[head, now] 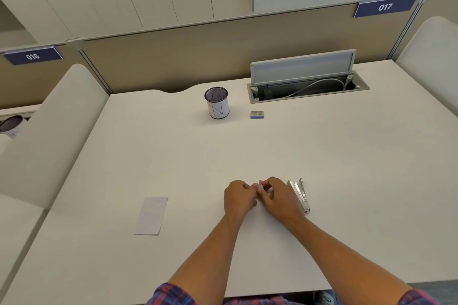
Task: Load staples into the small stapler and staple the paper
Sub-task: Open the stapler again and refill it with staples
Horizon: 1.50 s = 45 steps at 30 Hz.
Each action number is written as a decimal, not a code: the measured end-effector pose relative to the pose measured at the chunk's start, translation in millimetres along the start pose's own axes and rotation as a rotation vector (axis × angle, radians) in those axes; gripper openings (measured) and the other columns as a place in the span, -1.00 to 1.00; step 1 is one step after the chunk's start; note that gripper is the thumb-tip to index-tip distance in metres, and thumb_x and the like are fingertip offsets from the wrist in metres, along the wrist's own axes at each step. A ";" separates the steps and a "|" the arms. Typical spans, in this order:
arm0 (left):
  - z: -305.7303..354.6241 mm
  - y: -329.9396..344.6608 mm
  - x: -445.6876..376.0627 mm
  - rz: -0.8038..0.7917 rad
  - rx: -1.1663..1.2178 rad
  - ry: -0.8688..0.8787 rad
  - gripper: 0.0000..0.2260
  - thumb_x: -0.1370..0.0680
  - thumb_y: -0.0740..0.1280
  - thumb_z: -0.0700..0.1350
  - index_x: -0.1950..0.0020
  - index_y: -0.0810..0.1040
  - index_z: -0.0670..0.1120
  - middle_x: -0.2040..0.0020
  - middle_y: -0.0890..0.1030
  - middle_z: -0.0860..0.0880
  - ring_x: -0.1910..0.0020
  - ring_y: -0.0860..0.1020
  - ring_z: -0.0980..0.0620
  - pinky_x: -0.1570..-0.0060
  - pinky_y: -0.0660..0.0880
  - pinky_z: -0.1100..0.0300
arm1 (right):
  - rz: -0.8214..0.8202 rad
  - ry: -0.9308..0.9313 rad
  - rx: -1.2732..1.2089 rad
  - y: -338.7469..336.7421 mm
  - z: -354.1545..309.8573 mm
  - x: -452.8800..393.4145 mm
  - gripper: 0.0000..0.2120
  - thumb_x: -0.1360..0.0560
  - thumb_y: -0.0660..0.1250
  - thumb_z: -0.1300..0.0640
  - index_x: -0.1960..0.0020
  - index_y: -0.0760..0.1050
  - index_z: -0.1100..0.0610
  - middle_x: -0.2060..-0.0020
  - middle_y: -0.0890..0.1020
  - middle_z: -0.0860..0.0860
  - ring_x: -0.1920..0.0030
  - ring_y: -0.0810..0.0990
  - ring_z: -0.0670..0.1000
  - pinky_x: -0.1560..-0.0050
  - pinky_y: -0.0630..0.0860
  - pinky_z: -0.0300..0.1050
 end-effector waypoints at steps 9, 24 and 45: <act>-7.3 -2.1 0.5 -0.137 0.577 -0.133 -0.80 -0.61 0.38 -0.07 -0.10 0.60 -0.21 0.08 0.74 -0.18 0.10 0.73 -0.13 0.03 0.69 -0.03 | -0.020 0.069 -0.479 4.4 -14.3 -11.1 -0.73 -0.59 0.40 0.12 -0.26 0.55 -0.11 0.09 0.70 -0.22 0.13 0.66 -0.17 0.11 0.57 -0.31; 3.9 -1.0 15.9 -0.187 0.897 -0.351 -0.70 -0.69 0.19 -0.04 -0.08 0.69 -0.15 0.08 0.75 -0.14 0.18 0.74 -0.07 0.27 0.64 0.08 | -0.077 0.014 0.056 21.2 -47.5 -23.9 -0.71 -0.64 0.10 -0.26 0.05 0.45 -0.11 0.30 0.67 -0.14 0.25 0.64 -0.08 0.17 0.58 -0.07; 16.2 1.1 19.7 0.018 1.280 -0.474 -0.67 -0.72 0.04 -0.15 0.15 0.49 -0.16 0.40 0.62 -0.09 0.45 0.59 -0.01 0.50 0.50 0.24 | 0.203 -0.007 -0.519 -2.8 -82.9 -25.0 -0.69 -0.60 0.15 -0.28 -0.05 0.53 -0.10 0.05 0.71 -0.19 0.07 0.69 -0.06 0.10 0.65 -0.02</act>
Point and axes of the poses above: each hand's wrist, its own x-axis away from the middle knuckle, its own y-axis out of the palm, z = x × y, the point moved 4 cm from there along -x, towards the middle knuckle
